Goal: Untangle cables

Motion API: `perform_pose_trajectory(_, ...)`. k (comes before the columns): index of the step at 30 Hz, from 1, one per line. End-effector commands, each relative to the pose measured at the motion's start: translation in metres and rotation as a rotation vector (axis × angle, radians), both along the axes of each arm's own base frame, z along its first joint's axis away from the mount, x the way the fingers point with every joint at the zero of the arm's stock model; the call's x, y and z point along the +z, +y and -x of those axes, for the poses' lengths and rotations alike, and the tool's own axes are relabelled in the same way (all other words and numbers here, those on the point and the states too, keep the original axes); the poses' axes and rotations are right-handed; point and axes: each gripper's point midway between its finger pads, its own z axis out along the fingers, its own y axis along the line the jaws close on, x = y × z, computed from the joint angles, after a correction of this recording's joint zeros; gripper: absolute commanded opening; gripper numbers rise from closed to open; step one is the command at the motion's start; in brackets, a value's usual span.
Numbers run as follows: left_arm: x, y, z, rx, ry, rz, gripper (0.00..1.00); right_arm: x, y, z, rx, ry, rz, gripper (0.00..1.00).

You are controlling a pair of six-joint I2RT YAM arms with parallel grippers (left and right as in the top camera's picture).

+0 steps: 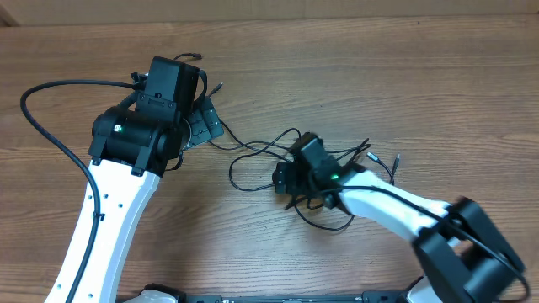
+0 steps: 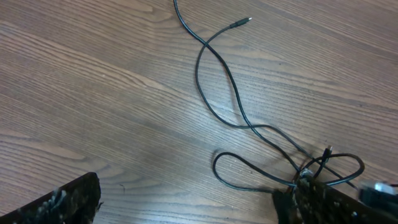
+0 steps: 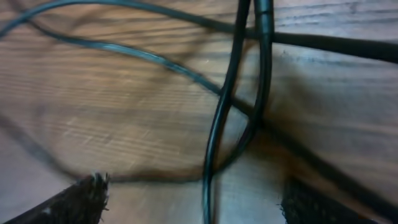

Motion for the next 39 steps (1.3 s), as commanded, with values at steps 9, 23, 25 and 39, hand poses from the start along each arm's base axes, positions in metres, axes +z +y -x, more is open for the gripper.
perform_pose_trajectory(9, 0.007, 0.005, 0.0, 0.011, -0.025, -0.011, 0.99, -0.032, -0.015, -0.009, -0.148, -0.003, 0.087, 0.3)
perform_pose_trajectory(23, 0.007, 0.005, 0.0, 0.011, -0.025, -0.011, 1.0, 0.084, -0.013, -0.014, -0.074, -0.01, 0.132, 0.04)
perform_pose_trajectory(25, 0.007, 0.005, 0.0, 0.011, -0.025, -0.011, 1.0, 0.125, -0.016, -0.021, -0.055, -0.087, 0.133, 0.04)
perform_pose_trajectory(39, 0.007, 0.005, 0.0, 0.011, -0.025, -0.011, 1.0, 0.189, -0.047, 0.003, -0.023, -0.091, 0.125, 0.04)
